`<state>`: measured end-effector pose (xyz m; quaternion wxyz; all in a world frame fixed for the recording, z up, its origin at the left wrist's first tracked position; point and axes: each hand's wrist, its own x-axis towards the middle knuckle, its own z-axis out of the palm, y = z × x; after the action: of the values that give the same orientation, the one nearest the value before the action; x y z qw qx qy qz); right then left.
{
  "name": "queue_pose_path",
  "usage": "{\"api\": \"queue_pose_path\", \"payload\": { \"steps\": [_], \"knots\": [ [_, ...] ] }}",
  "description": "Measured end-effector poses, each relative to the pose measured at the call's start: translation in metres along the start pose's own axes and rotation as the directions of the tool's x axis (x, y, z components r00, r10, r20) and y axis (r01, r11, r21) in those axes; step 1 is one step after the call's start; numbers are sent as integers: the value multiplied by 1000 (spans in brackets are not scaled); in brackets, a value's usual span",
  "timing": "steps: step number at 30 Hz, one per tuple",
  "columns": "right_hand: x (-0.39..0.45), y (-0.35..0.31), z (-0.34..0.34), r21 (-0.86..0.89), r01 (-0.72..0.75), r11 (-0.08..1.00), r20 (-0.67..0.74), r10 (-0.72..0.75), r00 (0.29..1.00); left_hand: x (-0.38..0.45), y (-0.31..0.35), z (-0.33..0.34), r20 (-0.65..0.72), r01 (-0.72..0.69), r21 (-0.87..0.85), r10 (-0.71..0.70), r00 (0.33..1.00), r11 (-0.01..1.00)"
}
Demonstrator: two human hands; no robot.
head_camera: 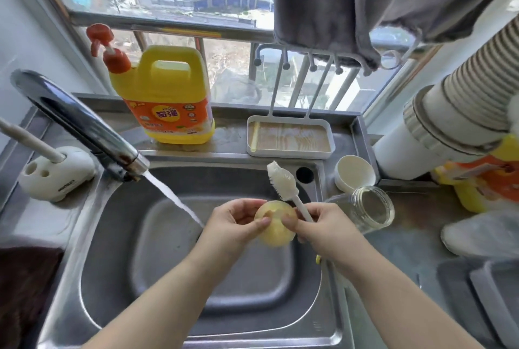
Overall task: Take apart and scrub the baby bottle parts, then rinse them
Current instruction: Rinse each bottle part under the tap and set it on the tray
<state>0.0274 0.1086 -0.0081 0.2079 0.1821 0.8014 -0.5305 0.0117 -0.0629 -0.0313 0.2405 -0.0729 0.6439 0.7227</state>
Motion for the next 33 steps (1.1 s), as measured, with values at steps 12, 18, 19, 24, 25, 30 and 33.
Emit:
{"api": "queue_pose_path", "payload": {
  "steps": [12,18,19,24,25,30,33],
  "knots": [
    [12,-19,-22,-44,101,994,-71,-104,992,24,36,22,-48,431,-286,-463,885,855],
    [24,-46,-50,-154,-1,988,-83,-12,996,55,43,27,-164,295,-274,-346,924,915],
    [26,-49,-57,-193,-7,981,-93,-11,996,62,44,28,-183,276,-250,-326,928,928],
    [38,-52,-83,-323,-12,946,-116,-26,993,118,52,44,-321,174,-160,-218,922,972],
    [42,-52,-87,-343,-8,939,-116,-34,993,129,53,50,-352,165,-128,-201,914,978],
    [59,-47,-98,-340,-14,940,-141,-36,989,159,35,70,-490,193,58,-140,860,980],
    [62,-41,-101,-319,23,948,-152,-75,985,164,26,72,-543,192,204,-52,838,960]
  ]
}}
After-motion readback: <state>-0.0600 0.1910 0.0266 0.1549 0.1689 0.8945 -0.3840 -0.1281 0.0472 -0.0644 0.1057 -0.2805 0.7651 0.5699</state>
